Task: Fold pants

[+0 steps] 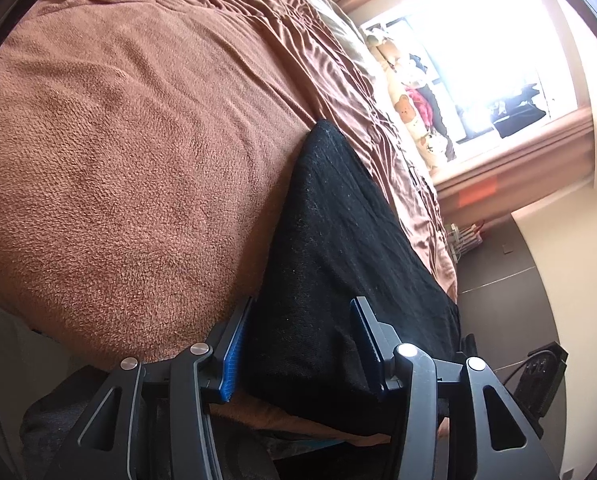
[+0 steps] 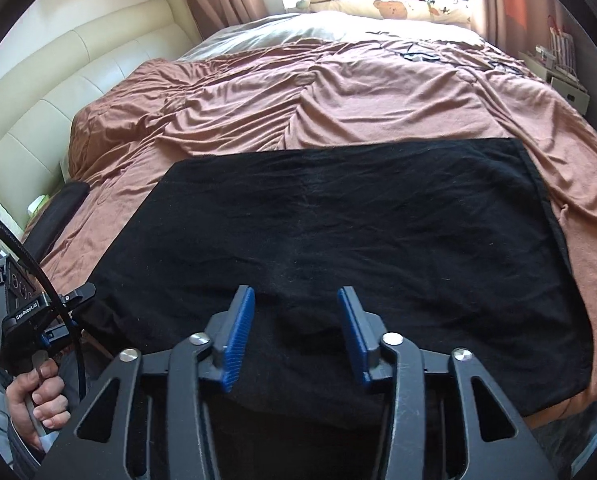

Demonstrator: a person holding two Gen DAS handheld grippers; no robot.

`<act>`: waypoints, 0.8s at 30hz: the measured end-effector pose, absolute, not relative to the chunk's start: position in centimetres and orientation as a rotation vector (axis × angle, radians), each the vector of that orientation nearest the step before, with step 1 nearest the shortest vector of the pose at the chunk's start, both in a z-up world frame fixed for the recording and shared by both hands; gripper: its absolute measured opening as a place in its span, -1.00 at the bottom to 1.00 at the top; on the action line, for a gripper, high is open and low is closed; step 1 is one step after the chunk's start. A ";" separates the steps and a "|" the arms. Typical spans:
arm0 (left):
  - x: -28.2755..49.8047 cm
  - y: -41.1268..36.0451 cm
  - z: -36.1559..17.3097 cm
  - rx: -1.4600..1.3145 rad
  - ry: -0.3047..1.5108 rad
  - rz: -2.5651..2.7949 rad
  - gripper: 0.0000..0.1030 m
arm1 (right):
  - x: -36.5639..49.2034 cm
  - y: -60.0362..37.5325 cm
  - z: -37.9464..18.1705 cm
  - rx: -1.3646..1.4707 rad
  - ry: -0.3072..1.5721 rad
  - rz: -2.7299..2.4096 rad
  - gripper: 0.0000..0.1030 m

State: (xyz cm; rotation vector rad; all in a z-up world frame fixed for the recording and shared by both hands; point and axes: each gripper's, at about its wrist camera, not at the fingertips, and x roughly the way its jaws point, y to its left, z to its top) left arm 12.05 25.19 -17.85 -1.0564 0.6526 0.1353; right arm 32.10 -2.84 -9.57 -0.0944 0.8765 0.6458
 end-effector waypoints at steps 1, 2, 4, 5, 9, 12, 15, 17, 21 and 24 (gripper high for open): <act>12.0 25.3 -17.8 -1.057 0.655 0.133 -0.01 | 32.6 -2.4 -9.8 -0.098 0.882 0.641 -0.53; 12.0 25.3 -17.9 -1.059 0.656 0.132 -0.01 | 33.0 -2.0 -10.0 -0.103 0.888 0.639 -0.61; 12.2 25.4 -17.9 -1.062 0.662 0.128 -0.01 | 33.8 -0.6 -10.4 -0.107 0.905 0.640 -0.68; 12.2 25.4 -17.9 -1.064 0.665 0.126 -0.01 | 34.1 0.0 -10.7 -0.113 0.917 0.639 -0.75; 12.3 25.4 -18.0 -1.067 0.674 0.119 -0.01 | 34.7 1.5 -12.2 -0.110 0.960 0.658 -0.86; 12.2 25.5 -17.9 -1.062 0.679 0.123 -0.01 | 34.5 1.8 -13.2 -0.119 0.985 0.679 -0.87; 12.0 25.7 -18.1 -1.073 0.682 0.117 -0.01 | 34.0 1.3 -13.8 -0.111 1.018 0.698 -0.87; 11.8 25.9 -18.2 -1.082 0.678 0.115 -0.01 | 33.6 0.9 -14.0 -0.110 1.033 0.707 -0.87; 11.6 25.7 -18.2 -1.084 0.674 0.117 -0.01 | 32.9 0.1 -14.0 -0.114 1.065 0.738 -0.87; 11.6 25.5 -18.1 -1.082 0.669 0.119 -0.01 | 33.3 -0.3 -13.6 -0.107 1.098 0.759 -0.88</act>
